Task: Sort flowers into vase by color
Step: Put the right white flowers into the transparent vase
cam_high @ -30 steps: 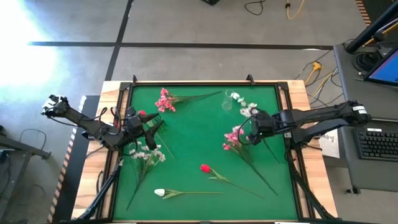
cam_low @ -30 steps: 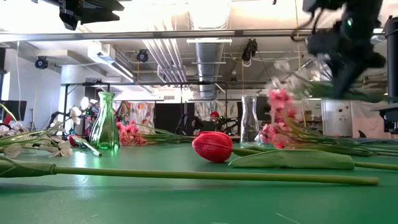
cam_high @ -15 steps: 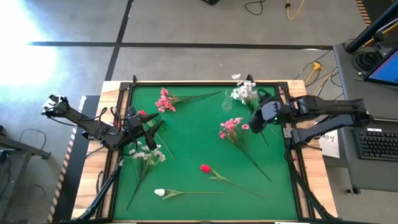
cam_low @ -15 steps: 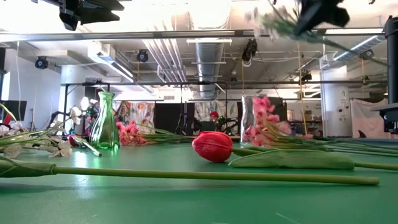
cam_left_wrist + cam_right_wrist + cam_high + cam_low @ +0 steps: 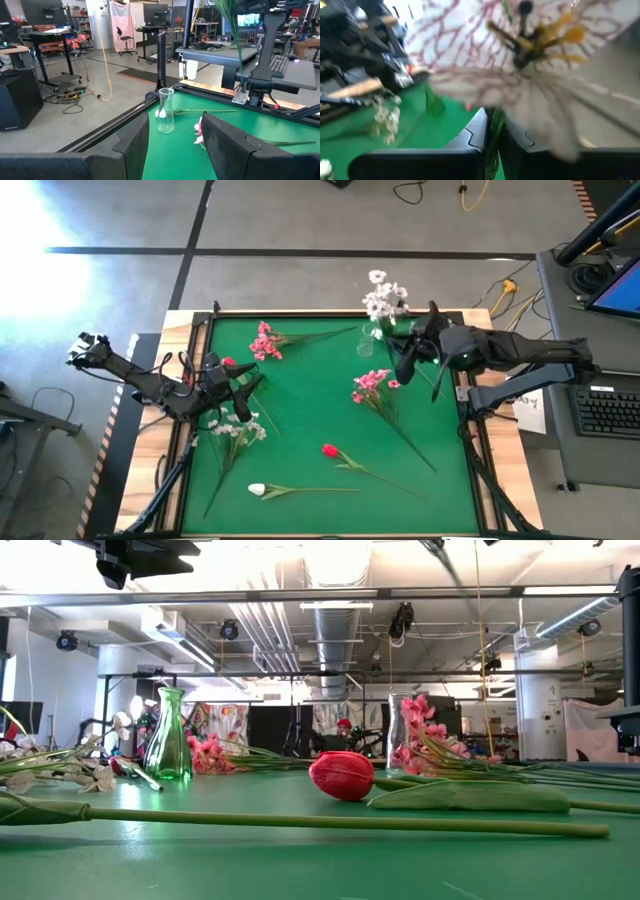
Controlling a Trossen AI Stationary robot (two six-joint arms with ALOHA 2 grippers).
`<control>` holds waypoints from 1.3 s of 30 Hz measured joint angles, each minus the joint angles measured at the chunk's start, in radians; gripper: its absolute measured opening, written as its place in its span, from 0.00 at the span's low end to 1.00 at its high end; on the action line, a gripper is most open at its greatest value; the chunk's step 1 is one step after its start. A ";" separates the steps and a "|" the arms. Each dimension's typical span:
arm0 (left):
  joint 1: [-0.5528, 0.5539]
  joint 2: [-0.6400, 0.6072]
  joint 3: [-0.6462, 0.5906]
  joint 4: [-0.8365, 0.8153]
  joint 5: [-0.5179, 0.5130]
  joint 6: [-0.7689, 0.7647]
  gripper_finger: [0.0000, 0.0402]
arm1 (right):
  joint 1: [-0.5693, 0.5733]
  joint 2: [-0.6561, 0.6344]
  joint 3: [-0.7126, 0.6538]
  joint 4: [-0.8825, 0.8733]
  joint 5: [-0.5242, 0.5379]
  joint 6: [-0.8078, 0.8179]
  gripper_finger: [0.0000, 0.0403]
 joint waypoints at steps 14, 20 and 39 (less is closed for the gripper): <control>0.000 0.000 0.000 -0.001 0.005 -0.022 0.42 | -0.255 0.000 -0.332 0.793 -0.201 -0.307 0.06; 0.000 0.000 0.000 -0.001 0.006 -0.023 0.42 | -0.403 -0.007 -0.457 0.961 -0.202 -0.268 0.06; 0.000 0.000 0.000 -0.005 0.006 -0.023 0.42 | -0.520 0.016 -0.585 1.146 -0.202 -0.249 0.06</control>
